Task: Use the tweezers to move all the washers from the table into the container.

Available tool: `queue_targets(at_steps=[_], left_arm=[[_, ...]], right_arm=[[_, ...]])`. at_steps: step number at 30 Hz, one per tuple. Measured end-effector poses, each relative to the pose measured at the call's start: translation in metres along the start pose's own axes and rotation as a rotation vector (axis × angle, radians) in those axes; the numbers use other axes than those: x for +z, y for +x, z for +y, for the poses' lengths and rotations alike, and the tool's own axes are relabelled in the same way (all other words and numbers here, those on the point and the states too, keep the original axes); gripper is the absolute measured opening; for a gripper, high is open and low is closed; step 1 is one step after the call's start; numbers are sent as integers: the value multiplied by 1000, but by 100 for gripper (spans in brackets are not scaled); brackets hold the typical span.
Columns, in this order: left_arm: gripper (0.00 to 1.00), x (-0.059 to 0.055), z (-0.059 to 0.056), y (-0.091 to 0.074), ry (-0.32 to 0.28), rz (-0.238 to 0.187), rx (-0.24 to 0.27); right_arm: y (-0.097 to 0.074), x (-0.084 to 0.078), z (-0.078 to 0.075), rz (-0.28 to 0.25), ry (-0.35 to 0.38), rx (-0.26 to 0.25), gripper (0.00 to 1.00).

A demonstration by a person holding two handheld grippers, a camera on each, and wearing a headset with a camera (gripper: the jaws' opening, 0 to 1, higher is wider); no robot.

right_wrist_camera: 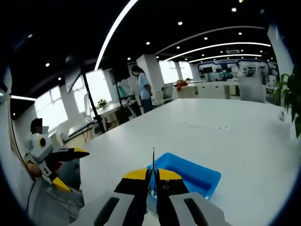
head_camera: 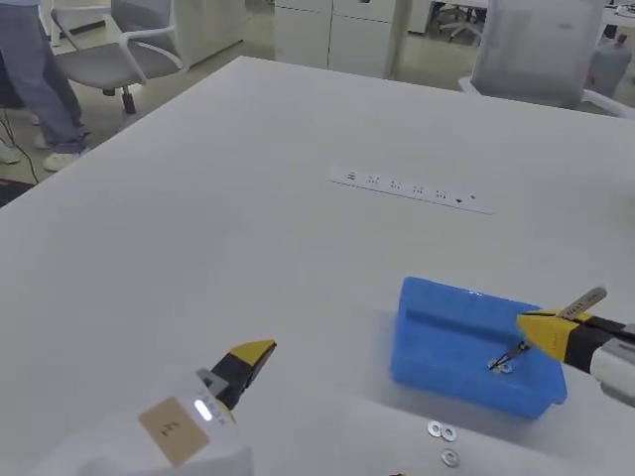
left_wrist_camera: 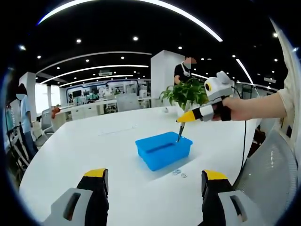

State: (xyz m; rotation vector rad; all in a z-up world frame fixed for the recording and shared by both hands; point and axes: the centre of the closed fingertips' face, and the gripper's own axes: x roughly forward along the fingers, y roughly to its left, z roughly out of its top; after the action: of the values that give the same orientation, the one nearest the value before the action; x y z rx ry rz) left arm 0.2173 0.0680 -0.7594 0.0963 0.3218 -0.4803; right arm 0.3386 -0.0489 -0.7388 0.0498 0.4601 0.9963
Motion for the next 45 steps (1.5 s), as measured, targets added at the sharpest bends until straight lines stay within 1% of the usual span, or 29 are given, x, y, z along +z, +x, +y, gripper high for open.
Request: queue_targets(at_steps=[7,9,10,13,17,20,26,30,32,36,39,43,45], left_arm=[[82,0,1,0,-3,2,1],[82,0,1,0,-1,2,2],[82,0,0,0,-3,3,-1],[82,0,0,0,0,3,-4],[82,-1,1,0,-4,5,-1],[82,-1,1,0,-6,4,1],[82,-1,0,0,-4,8,-2],[82,-2,0,1,-5,10,-4],[82,-2,0,1,-5,11,-4],[82,-2,0,1,-5,13,-6],[82,-3,0,1,-5,17,-6],[82,-4,-1,1,-1,22,-12],[82,-4,-2,2,0,22,-14]], right_arm=[[11,-1,-15,21,14,0,2],[16,-4,-20,40,3,11,2],[19,-8,-23,58,6,13,2],[25,-13,-30,90,-5,13,2],[31,-18,-37,114,-10,6,2],[35,-21,-41,124,-9,4,2],[45,-30,-49,164,-34,-6,2],[50,-36,-52,186,-48,-9,2],[51,-37,-54,194,-57,-15,2],[52,-45,-59,237,-88,-36,2],[52,-47,-59,237,-84,-34,2],[52,-49,-60,242,-111,-32,3],[50,-47,-60,233,-103,-34,3]])
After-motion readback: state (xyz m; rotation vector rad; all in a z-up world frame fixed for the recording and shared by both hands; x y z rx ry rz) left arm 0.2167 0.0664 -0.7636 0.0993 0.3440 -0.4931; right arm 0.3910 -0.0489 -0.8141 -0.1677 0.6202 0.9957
